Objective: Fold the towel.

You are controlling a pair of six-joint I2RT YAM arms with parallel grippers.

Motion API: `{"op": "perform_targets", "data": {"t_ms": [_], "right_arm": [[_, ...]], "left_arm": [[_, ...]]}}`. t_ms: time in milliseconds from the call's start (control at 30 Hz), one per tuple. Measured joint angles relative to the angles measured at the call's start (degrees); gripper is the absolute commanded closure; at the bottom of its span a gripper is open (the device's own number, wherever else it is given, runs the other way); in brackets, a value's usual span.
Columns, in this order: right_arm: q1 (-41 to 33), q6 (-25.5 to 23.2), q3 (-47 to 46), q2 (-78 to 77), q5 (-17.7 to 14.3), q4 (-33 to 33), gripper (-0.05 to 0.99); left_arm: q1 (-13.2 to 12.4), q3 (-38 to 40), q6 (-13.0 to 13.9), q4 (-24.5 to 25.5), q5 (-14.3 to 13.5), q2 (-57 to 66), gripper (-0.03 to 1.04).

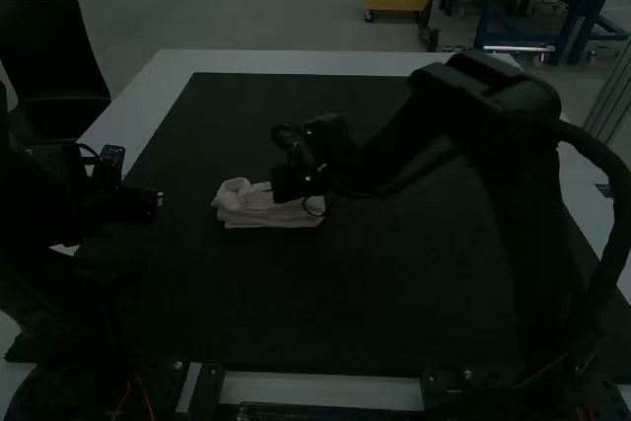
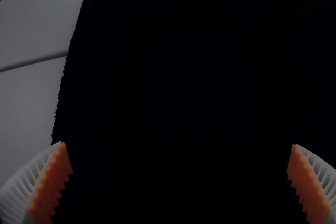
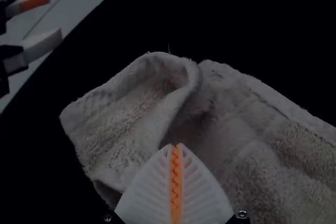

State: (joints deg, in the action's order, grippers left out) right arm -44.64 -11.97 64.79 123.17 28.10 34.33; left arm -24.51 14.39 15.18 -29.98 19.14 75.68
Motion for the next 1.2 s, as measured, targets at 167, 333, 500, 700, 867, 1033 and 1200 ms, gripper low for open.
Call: {"op": "perform_targets", "data": {"t_ms": [167,333,500,700,867,1033,1200], "right_arm": [[-0.6,-0.1,1.5,1.8,0.0,-0.1,0.96],[-2.4,-0.4,2.9,2.9,0.1,-0.1,0.96],[-4.1,-0.5,4.7,3.0,0.5,-0.1,0.96],[-5.0,-0.5,5.9,3.5,1.3,0.1,0.96],[-5.0,-0.8,5.9,3.9,1.6,-0.1,0.96],[-3.7,-1.1,5.9,3.9,2.6,-0.1,0.96],[-0.4,-1.4,5.9,3.9,2.8,-0.1,0.96]], "left_arm": [[0.0,0.0,0.0,0.0,0.2,0.0,0.04],[0.0,0.0,0.0,0.1,0.2,0.0,0.04],[0.0,-0.3,0.0,-0.2,0.3,0.0,0.04],[0.0,-1.7,0.0,-0.4,0.4,0.0,0.04],[0.0,-1.8,0.0,-0.5,0.4,0.0,0.04],[0.0,-1.8,0.0,-0.5,0.4,0.0,0.04],[0.0,-1.8,0.0,-0.5,0.4,0.0,0.04]]}}
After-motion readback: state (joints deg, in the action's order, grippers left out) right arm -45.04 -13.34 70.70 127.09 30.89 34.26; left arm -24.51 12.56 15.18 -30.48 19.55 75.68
